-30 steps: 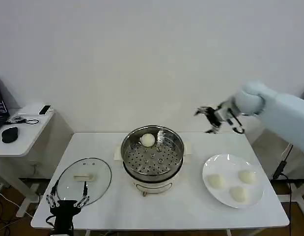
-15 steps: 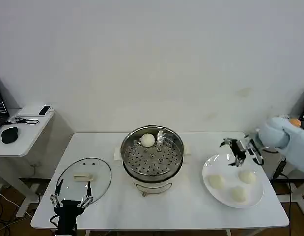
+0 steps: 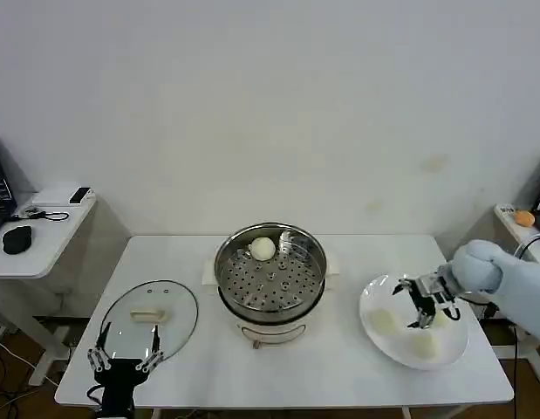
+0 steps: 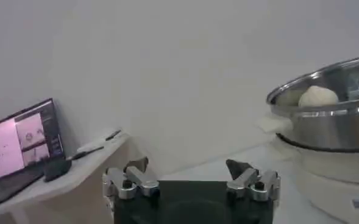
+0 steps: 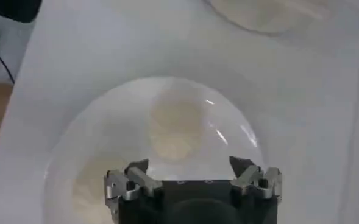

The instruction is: Take steamed baozi put them in steamer then cover it.

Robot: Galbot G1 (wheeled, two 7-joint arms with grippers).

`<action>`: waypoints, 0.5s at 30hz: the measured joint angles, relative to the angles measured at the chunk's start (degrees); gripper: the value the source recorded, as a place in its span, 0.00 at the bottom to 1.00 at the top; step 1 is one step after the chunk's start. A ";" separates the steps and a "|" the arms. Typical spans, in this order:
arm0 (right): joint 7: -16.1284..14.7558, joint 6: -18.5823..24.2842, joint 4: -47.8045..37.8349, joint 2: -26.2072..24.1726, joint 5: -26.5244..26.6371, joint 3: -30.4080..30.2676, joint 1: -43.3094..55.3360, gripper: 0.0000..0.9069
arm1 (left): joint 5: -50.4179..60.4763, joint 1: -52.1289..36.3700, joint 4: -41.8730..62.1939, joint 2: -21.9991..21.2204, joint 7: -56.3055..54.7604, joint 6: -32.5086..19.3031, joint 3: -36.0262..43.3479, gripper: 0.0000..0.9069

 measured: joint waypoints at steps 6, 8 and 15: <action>0.20 -0.63 -1.46 2.14 -0.36 0.16 -0.90 1.00 | -0.02 0.04 0.36 -0.26 -0.01 -0.02 -0.08 1.00; 0.30 -0.92 -1.99 2.89 -0.44 0.18 -1.16 1.00 | -0.02 0.08 0.39 -0.33 -0.02 -0.04 -0.13 1.00; 0.08 -1.66 -3.00 4.59 -1.17 0.32 -1.97 0.83 | -0.02 0.21 0.35 -0.49 -0.02 -0.07 -0.27 1.00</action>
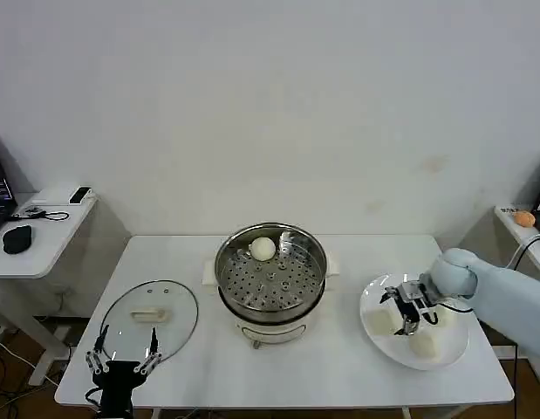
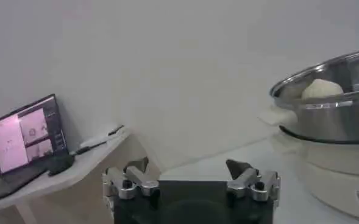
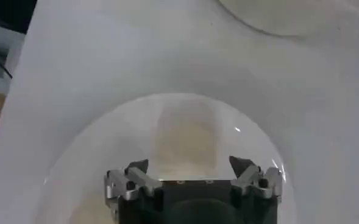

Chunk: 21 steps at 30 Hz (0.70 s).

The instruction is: Take steamed baozi put them in steamer then cover it.

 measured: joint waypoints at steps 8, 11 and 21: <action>-0.48 -0.42 -0.91 0.52 -1.17 0.38 -0.66 0.72 | 0.05 0.02 -0.13 -0.29 -0.01 0.00 0.25 1.00; -0.69 -0.43 -1.24 0.84 -1.54 0.54 -0.73 0.71 | 0.07 0.02 -0.17 -0.31 -0.03 -0.02 0.30 1.00; -1.58 -0.45 -0.97 0.88 -1.65 0.95 -0.14 0.64 | 0.12 0.13 -0.43 -0.35 -0.07 -0.10 0.51 1.00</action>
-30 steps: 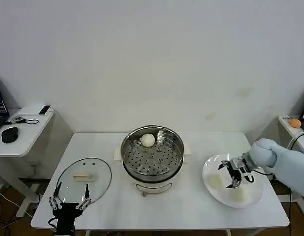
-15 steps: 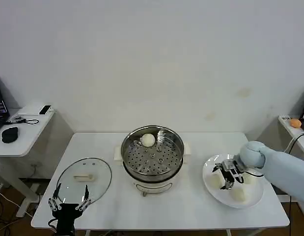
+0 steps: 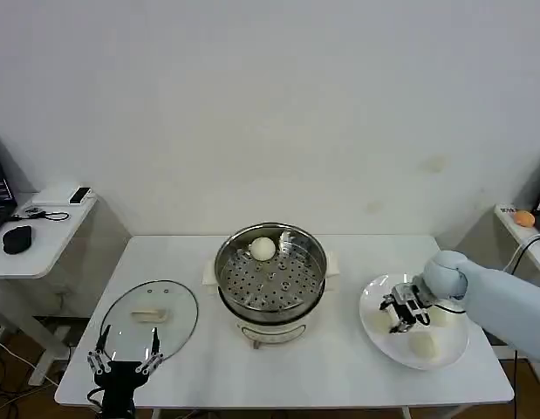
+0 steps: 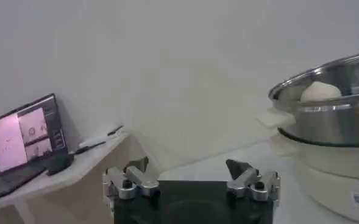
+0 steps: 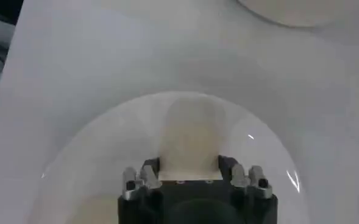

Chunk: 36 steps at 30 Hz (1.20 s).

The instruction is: Take steamed baozi put them in steamer then cover it.

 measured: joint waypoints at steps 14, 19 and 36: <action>-1.29 -0.85 1.91 -2.53 2.93 -1.44 9.43 0.64 | 0.02 -0.29 -0.28 0.62 0.06 0.03 0.37 1.00; -1.17 -1.78 2.82 -2.08 5.75 -4.32 16.42 0.66 | -0.01 -0.31 -0.62 1.09 0.14 0.12 0.59 1.00; 4.09 -9.43 4.69 11.18 20.78 -17.25 37.17 0.67 | -0.11 -0.72 -0.28 1.29 0.17 0.12 0.30 1.00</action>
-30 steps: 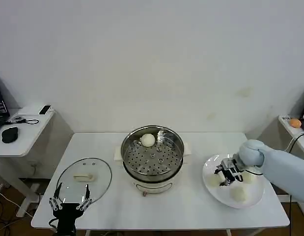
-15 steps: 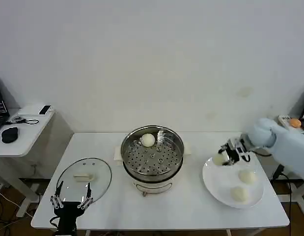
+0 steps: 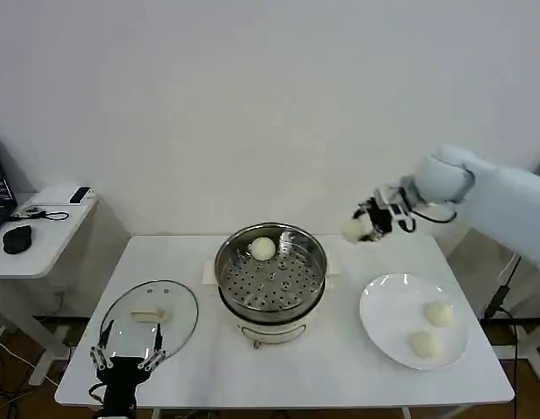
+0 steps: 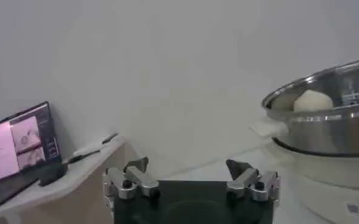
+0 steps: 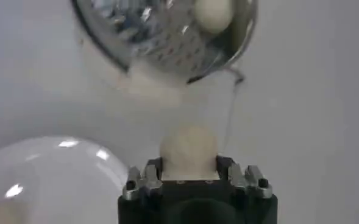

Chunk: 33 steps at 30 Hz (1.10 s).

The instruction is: Take steamed baozi put them in steamer then cover it.

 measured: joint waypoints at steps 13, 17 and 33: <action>6.65 -9.87 -1.97 15.13 10.99 -3.68 -1.09 0.67 | -0.07 -0.11 0.03 -0.29 0.04 -0.05 -0.73 1.00; 7.95 -12.31 -3.01 18.58 13.49 -4.16 -2.16 0.67 | -0.09 -0.25 0.13 -0.47 0.04 -0.06 -0.81 1.00; 10.30 -18.95 -7.39 27.14 17.08 -5.41 -7.56 0.67 | -0.30 -0.52 0.81 -0.83 -0.02 -0.21 -1.24 1.00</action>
